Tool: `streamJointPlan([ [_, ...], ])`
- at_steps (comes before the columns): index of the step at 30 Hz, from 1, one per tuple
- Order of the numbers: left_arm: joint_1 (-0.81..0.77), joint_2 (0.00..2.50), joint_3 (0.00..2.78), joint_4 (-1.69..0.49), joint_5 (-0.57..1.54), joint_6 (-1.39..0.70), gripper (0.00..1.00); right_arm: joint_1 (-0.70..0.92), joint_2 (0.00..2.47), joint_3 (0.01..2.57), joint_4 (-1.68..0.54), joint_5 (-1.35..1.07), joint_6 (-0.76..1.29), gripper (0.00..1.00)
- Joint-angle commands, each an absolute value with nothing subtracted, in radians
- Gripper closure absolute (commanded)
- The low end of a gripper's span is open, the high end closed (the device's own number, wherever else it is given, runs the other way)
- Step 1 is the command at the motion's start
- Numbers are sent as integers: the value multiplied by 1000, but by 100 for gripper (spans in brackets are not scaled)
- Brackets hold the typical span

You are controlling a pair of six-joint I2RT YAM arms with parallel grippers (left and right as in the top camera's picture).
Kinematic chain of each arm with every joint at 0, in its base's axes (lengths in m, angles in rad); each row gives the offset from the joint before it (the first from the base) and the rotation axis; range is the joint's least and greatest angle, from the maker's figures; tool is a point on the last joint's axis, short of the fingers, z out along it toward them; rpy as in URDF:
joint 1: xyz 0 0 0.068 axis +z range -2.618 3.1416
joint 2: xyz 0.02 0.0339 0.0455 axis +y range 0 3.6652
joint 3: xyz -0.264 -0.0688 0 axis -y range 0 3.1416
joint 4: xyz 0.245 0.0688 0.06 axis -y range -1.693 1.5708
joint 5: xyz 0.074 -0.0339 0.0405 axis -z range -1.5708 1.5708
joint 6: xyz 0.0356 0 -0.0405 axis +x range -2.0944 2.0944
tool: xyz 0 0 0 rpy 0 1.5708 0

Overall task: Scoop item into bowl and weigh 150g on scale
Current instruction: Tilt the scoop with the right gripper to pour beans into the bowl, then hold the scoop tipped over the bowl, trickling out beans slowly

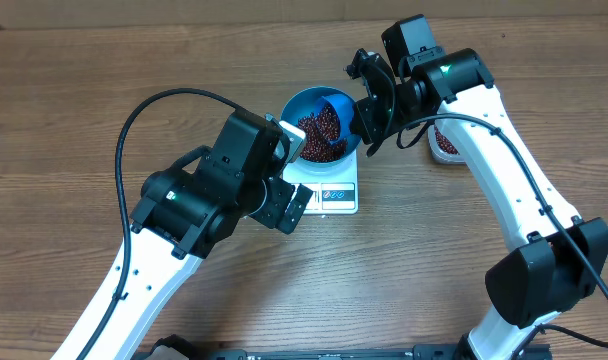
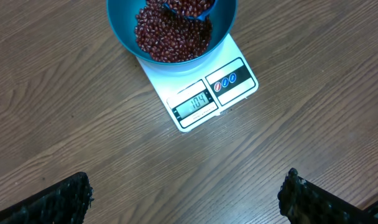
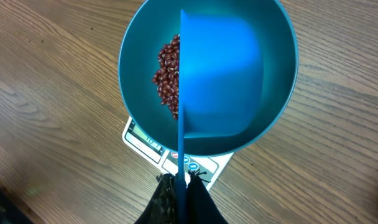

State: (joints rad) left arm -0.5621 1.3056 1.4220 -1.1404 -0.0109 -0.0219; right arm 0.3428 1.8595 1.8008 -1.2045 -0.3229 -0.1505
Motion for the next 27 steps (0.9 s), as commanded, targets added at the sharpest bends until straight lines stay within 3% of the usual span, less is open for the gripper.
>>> streamJointPlan([
  [1,-556,1308,1435,-1141,1,-7,1,348,1812,1837,-1199,-315,-145,96],
  [7,-556,1308,1435,-1141,1,-7,0,359,1811,1837,-1234,-306,-194,96],
  [12,-556,1308,1435,-1141,1,-7,0,352,1811,1837,-1191,-281,-83,96],
  [27,-556,1308,1435,-1141,1,-7,0,352,1810,1837,-1194,-281,-82,96],
])
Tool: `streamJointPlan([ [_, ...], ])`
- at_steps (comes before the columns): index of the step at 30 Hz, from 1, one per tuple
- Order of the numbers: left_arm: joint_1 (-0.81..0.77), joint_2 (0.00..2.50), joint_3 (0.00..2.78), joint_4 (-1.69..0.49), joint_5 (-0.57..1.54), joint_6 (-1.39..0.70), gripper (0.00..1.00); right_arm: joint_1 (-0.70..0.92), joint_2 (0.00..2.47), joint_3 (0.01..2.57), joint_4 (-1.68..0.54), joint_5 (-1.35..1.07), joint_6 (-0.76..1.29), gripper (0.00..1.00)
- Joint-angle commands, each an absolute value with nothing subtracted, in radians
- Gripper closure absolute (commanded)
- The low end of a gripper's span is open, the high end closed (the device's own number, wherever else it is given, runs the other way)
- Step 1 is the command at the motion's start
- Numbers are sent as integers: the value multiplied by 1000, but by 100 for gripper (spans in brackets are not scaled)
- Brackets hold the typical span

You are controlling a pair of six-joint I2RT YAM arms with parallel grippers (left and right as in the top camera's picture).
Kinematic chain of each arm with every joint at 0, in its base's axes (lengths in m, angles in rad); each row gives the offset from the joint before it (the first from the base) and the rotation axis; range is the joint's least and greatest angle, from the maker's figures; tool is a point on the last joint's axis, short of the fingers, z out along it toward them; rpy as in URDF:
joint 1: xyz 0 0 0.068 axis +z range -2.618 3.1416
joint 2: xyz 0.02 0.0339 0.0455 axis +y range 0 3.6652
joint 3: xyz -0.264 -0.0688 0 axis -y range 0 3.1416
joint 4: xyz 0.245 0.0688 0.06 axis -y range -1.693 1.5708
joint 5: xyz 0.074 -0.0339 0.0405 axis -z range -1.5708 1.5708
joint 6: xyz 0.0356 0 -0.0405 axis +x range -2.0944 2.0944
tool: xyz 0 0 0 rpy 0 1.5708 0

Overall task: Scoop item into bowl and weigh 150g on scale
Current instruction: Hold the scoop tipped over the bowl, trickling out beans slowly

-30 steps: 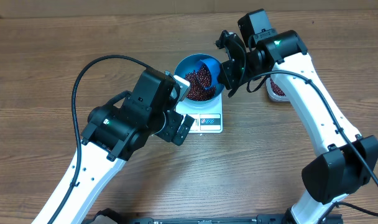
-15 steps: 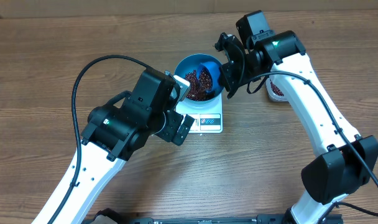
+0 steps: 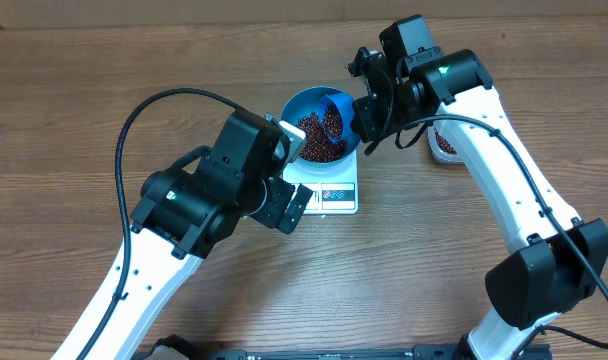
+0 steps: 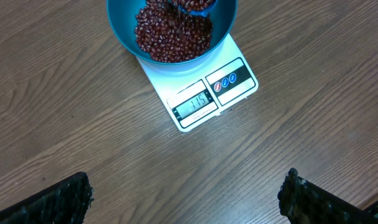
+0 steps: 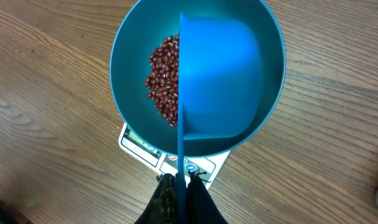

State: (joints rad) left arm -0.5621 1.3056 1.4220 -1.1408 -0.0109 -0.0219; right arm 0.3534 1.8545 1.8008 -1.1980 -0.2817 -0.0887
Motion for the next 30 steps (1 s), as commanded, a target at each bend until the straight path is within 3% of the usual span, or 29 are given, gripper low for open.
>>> streamJointPlan([
  [1,-556,1308,1435,-1141,1,-7,0,352,1810,1837,-1194,-281,-82,96],
  [30,-556,1308,1435,-1141,1,-7,1,352,1810,1837,-1189,-281,-31,96],
])
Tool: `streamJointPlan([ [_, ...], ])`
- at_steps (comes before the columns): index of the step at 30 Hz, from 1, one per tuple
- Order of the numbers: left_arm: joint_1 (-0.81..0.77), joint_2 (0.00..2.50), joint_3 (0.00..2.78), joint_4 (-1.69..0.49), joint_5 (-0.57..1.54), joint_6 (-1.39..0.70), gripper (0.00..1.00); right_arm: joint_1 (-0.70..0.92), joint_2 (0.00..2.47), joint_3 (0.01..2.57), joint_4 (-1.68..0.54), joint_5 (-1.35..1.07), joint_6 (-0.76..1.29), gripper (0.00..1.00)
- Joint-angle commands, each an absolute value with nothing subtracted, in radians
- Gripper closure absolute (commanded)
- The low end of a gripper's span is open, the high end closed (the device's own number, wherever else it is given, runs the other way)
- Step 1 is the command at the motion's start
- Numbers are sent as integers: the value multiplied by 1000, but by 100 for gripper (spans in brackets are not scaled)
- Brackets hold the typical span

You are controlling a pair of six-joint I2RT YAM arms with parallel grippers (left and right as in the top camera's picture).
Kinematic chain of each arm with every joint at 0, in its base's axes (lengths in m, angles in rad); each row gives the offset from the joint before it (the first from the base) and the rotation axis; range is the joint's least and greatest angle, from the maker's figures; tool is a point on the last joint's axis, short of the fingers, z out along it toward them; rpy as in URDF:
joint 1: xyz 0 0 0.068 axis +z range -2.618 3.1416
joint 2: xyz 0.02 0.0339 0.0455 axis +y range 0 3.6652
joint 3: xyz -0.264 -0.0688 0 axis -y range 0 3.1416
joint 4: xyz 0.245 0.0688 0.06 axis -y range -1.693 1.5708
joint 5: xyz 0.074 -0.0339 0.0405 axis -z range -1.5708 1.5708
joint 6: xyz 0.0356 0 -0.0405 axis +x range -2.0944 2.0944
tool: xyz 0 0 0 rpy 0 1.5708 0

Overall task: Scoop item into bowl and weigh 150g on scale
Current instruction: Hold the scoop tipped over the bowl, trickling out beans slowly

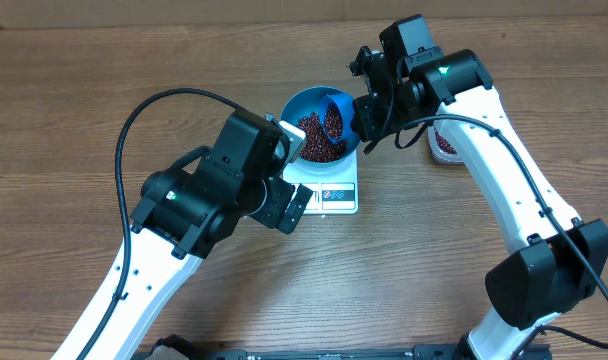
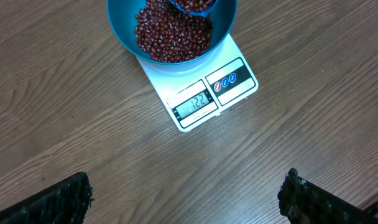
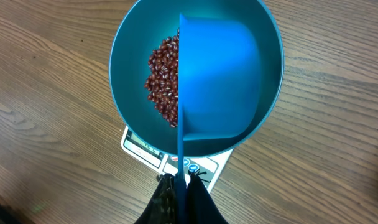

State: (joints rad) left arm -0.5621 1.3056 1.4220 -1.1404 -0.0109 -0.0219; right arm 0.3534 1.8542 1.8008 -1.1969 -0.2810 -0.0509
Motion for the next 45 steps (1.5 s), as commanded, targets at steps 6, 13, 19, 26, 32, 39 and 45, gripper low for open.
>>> streamJointPlan([
  [6,-556,1308,1435,-1141,1,-7,1,353,1810,1837,-1179,-285,38,96],
  [13,-556,1308,1435,-1141,1,-7,1,358,1810,1837,-1203,-278,-36,96],
  [19,-556,1308,1435,-1141,1,-7,0,357,1810,1837,-1176,-251,52,96],
  [26,-556,1308,1435,-1141,0,-7,0,358,1810,1837,-1182,-251,52,96],
  [32,-556,1308,1435,-1141,1,-7,1,358,1810,1837,-1183,-252,53,96],
  [39,-556,1308,1435,-1141,1,-7,0,358,1810,1837,-1170,-251,94,96],
  [45,-556,1308,1435,-1141,1,-7,0,358,1810,1837,-1155,-252,133,96],
])
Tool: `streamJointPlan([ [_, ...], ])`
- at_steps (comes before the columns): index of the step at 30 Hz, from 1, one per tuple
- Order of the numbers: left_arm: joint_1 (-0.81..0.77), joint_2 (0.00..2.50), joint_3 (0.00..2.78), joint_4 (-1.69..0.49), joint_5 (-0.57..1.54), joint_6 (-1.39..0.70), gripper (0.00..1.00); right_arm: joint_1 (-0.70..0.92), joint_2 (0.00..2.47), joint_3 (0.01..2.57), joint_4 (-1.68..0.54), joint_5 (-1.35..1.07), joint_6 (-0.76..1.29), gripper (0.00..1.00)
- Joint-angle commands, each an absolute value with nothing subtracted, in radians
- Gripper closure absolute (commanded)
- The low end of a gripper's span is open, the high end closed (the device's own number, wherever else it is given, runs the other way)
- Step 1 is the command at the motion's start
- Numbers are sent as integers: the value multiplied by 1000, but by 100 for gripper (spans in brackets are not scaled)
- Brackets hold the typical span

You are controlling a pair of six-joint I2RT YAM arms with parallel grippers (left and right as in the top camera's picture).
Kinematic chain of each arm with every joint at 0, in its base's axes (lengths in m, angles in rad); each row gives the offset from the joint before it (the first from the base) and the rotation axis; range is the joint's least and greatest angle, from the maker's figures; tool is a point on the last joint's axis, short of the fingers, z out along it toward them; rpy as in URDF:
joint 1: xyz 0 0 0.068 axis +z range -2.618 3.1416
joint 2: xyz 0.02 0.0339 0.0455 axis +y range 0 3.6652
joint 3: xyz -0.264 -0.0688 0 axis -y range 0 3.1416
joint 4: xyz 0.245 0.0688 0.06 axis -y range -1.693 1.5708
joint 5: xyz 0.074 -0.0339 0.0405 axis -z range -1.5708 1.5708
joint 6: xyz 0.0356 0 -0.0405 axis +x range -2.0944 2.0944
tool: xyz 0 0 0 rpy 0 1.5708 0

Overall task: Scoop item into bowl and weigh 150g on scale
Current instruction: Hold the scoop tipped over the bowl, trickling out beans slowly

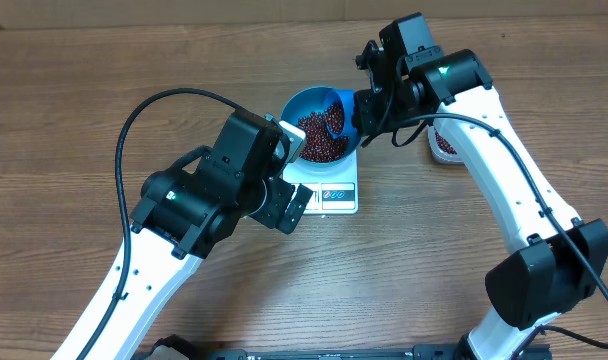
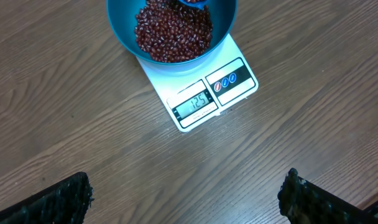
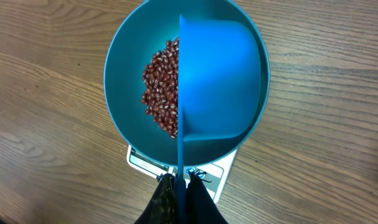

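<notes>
A blue bowl (image 1: 302, 105) with red beans (image 2: 172, 34) stands on a white scale (image 2: 204, 93) whose display (image 2: 198, 101) reads 125. My right gripper (image 3: 181, 183) is shut on the handle of a blue scoop (image 3: 220, 78), held tipped on its side over the bowl's right half; the scoop (image 1: 337, 118) shows beans at its mouth. My left gripper (image 2: 186, 193) is open, its fingers wide apart above bare table in front of the scale, holding nothing.
A small white container (image 1: 444, 143) of red beans sits on the wooden table (image 1: 74, 120) to the right of the scale, partly hidden under my right arm. My left arm's black cable (image 1: 134, 120) loops over the left of the table.
The scale reading rose from 122 to 125. My right gripper with the scoop has lifted slightly, so the bowl looks smaller in its view. The left gripper has not moved.
The scale read 104 with my right gripper holding the tipped scoop over the bowl. It then read 115, then 122, now 125, as the bean pile grew. The left gripper stayed open in front of the scale throughout.
</notes>
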State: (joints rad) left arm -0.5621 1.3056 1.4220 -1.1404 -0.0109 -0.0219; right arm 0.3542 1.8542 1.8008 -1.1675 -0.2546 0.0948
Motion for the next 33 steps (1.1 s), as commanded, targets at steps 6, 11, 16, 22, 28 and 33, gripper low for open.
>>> streamJointPlan([
  [6,-556,1308,1435,-1141,1,-7,0,361,1810,1837,-1161,-304,94,96],
  [11,-556,1308,1435,-1141,1,-7,0,367,1810,1837,-1177,-291,9,96],
  [16,-556,1308,1435,-1141,0,-7,1,353,1810,1837,-1159,-251,156,96],
  [22,-556,1308,1435,-1141,1,-7,0,352,1810,1837,-1166,-252,156,96],
  [28,-556,1308,1435,-1141,1,-7,0,352,1810,1837,-1168,-252,156,96],
  [33,-556,1308,1435,-1141,1,-7,0,352,1810,1837,-1173,-252,156,96],
])
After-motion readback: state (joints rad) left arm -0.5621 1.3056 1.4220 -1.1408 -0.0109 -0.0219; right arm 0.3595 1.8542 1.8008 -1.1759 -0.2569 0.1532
